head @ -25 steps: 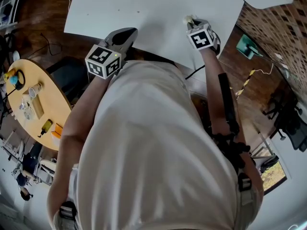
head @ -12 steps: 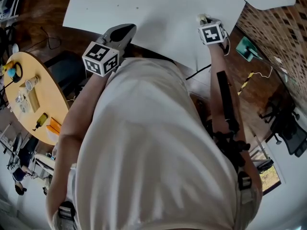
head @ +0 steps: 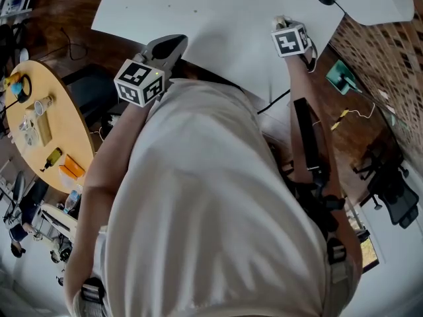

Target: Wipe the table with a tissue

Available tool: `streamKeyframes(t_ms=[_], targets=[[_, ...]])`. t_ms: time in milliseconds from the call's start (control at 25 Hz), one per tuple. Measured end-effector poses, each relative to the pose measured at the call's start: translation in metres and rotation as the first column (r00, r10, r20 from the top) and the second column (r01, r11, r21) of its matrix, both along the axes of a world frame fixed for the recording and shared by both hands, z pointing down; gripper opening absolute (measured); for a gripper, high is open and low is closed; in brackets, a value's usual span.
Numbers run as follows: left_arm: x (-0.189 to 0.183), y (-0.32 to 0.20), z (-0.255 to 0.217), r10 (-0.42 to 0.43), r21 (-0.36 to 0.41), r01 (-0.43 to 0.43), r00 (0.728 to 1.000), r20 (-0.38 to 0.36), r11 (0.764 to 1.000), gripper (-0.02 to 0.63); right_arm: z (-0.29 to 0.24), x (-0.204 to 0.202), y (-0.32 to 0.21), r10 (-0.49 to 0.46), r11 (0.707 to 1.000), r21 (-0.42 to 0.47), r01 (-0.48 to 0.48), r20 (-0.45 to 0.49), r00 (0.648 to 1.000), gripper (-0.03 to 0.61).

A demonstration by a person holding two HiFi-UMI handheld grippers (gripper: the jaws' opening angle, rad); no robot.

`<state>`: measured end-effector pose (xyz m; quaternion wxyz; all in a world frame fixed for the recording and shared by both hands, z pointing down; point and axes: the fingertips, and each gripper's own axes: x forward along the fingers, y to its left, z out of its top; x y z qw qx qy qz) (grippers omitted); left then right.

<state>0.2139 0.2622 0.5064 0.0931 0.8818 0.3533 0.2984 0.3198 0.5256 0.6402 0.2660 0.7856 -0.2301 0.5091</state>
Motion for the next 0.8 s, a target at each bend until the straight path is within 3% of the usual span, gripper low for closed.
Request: streamKeyframes(t_ms=[160,400,480,600,680,800], targets=[[0.001,0.009,-0.002,0.027,-0.001,-0.027,1.000,-0.006,1.000,0.005,0.001,-0.003,-0.003,-0.004,1.000,-0.027,0.004,0.009,1.000,0.072],[0.000,0.020,-0.004,0.060,-0.001,-0.060,0.998,-0.014,0.998,0.005,-0.002,-0.010,-0.045,-0.127,0.991,0.046,0.126,0.015,0.992,0.072],[0.003,0.017,-0.003,0.061,-0.008,-0.062,0.998,-0.017,0.998,0.005,-0.001,-0.023,-0.050,-0.150,0.988,0.056,0.146,0.081,0.985,0.074],[0.008,0.010,0.000,0.063,-0.025,-0.063,0.998,-0.014,0.998,0.005,0.001,-0.053,-0.042,-0.126,0.992,0.032,0.122,0.252,0.959,0.074],[0.015,0.005,0.002,0.067,-0.035,-0.067,0.998,-0.011,0.997,0.005,-0.001,-0.060,-0.069,-0.178,0.979,0.147,0.141,0.277,0.944,0.075],[0.022,-0.001,0.003,0.072,-0.056,-0.073,0.997,-0.006,0.996,0.005,-0.016,-0.056,-0.094,-0.179,0.952,0.283,0.113,0.218,0.960,0.075]])
